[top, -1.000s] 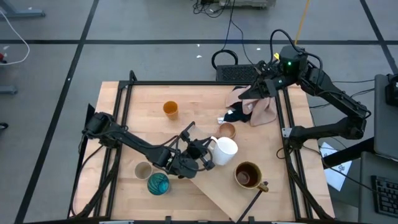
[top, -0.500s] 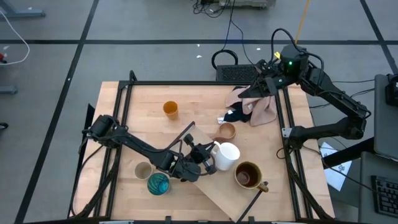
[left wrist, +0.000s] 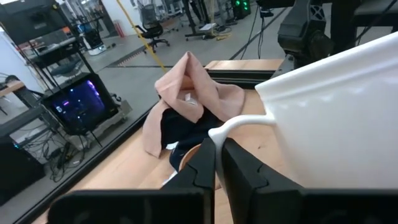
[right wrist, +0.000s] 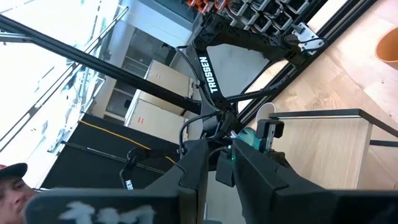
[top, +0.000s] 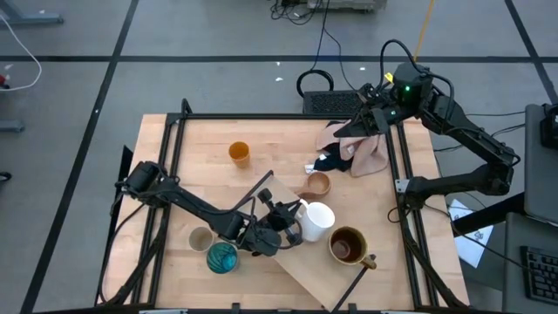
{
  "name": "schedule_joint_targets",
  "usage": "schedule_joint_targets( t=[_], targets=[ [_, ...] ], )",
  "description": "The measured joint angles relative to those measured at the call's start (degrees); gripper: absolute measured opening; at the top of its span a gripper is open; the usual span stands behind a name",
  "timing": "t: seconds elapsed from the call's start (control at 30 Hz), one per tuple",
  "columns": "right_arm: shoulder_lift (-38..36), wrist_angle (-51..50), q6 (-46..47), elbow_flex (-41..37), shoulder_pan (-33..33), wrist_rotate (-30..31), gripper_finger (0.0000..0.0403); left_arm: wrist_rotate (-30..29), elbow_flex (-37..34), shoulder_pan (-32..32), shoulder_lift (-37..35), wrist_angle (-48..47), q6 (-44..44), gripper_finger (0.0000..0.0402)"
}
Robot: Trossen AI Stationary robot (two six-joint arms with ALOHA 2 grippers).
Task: Stack small to large cups/mugs on shelf
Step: Put the white mug on the shelf
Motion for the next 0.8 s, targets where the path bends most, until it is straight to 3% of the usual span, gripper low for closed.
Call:
schedule_joint_targets(
  t=[0.37,0.8],
  targets=[
    [0.0,0.0,0.0,0.0,0.0,0.0,0.0066,1.9,0.0,0.1,0.0,0.0,1.5,0.0022],
    [0.0,0.0,0.2,0.0,0.0,0.0,0.0066,1.2,-0.1,0.3,0.1,0.1,3.6,0.0061]
  ],
)
